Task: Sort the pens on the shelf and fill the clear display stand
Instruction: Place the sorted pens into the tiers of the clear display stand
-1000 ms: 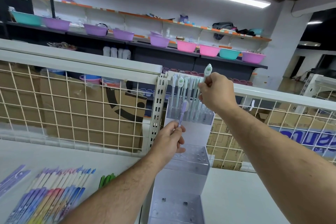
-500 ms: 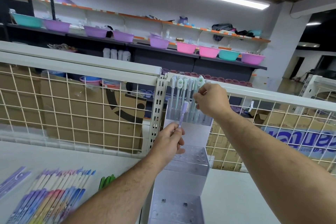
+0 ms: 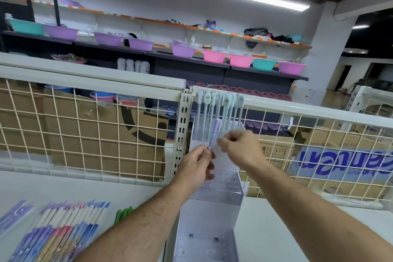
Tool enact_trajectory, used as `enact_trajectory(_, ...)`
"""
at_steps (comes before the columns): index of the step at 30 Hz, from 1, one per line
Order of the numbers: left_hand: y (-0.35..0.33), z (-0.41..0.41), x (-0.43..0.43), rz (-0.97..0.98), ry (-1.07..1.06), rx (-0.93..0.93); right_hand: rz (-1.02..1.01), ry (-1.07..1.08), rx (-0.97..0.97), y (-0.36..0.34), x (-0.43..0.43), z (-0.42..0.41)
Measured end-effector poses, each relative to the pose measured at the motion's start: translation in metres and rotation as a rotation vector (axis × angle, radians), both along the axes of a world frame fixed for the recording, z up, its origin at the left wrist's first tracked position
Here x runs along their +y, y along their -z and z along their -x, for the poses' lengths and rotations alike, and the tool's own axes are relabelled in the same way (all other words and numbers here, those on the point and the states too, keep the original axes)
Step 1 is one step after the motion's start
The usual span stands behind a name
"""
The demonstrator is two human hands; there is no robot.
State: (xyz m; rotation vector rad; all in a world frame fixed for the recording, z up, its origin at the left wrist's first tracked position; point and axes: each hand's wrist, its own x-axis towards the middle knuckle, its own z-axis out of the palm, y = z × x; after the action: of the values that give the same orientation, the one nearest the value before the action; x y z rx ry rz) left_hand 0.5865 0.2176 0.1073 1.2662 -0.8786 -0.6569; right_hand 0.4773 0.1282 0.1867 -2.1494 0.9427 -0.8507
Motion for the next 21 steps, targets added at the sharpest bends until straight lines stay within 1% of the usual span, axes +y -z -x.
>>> enact_trajectory(2,0.001,0.0,-0.001,0.002,0.009,-0.02,-0.064,-0.093,-0.024,0.009,0.006,0.004)
enact_trajectory(5,0.002,0.0,-0.002,0.005,0.022,-0.029,-0.073,-0.152,-0.084,0.012,0.011,0.005)
enact_trajectory(7,0.003,0.001,-0.003,0.007,0.023,-0.029,-0.07,-0.17,-0.104,0.014,0.012,0.005)
enact_trajectory(9,0.004,0.001,-0.004,0.009,0.029,-0.047,-0.04,-0.171,-0.081,0.014,0.012,0.006)
enact_trajectory(12,0.005,0.002,-0.004,-0.006,0.03,-0.123,-0.039,-0.164,-0.096,0.01,0.009,0.01)
enact_trajectory(16,0.008,0.003,-0.003,-0.055,0.007,-0.242,-0.057,-0.078,-0.192,-0.014,-0.004,0.016)
enact_trajectory(21,0.011,0.007,-0.001,-0.262,0.031,-0.517,0.041,0.097,-0.3,-0.055,-0.027,0.018)
